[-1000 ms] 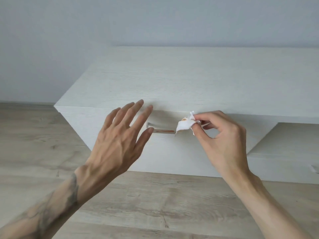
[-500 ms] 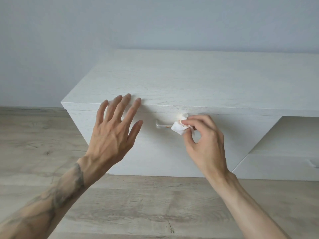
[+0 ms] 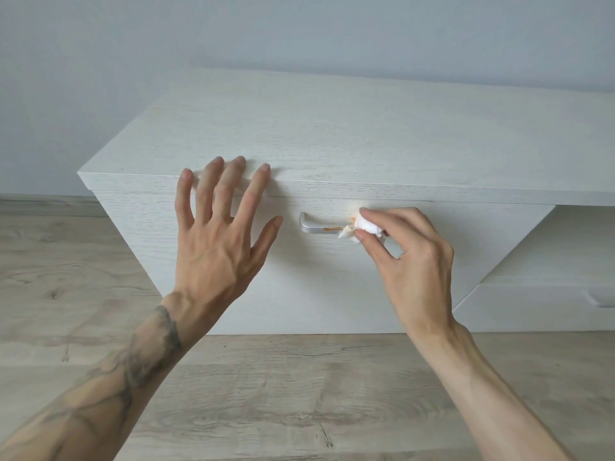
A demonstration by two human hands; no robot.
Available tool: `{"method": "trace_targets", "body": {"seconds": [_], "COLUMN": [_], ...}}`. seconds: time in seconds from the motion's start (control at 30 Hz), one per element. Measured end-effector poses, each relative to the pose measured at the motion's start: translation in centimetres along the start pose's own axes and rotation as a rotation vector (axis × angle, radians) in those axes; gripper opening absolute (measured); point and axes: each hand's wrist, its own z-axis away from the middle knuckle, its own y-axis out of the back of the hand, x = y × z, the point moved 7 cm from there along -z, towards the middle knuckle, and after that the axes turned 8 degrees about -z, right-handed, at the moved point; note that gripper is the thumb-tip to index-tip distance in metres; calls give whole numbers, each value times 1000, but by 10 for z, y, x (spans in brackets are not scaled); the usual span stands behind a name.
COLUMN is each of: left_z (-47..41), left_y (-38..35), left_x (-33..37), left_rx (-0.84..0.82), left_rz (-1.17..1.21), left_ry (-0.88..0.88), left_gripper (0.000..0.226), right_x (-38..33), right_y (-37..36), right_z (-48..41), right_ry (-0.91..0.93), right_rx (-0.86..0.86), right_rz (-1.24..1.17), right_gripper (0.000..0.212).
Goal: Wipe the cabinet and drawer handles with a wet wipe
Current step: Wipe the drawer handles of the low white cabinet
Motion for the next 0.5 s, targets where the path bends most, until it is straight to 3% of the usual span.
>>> {"method": "trace_targets", "body": {"seconds": [0.5], "left_z": [1], "left_y": [-8], "left_x": [0], "left_rx": [61], "left_rz": [-31], "left_ry": [23], "left_gripper": [62], "right_x": [-15], "right_y": [-9], "right_z": [-1], "right_ry": [157], "right_rx": [-52], "right_rz": [33], "right_gripper": [15]}}
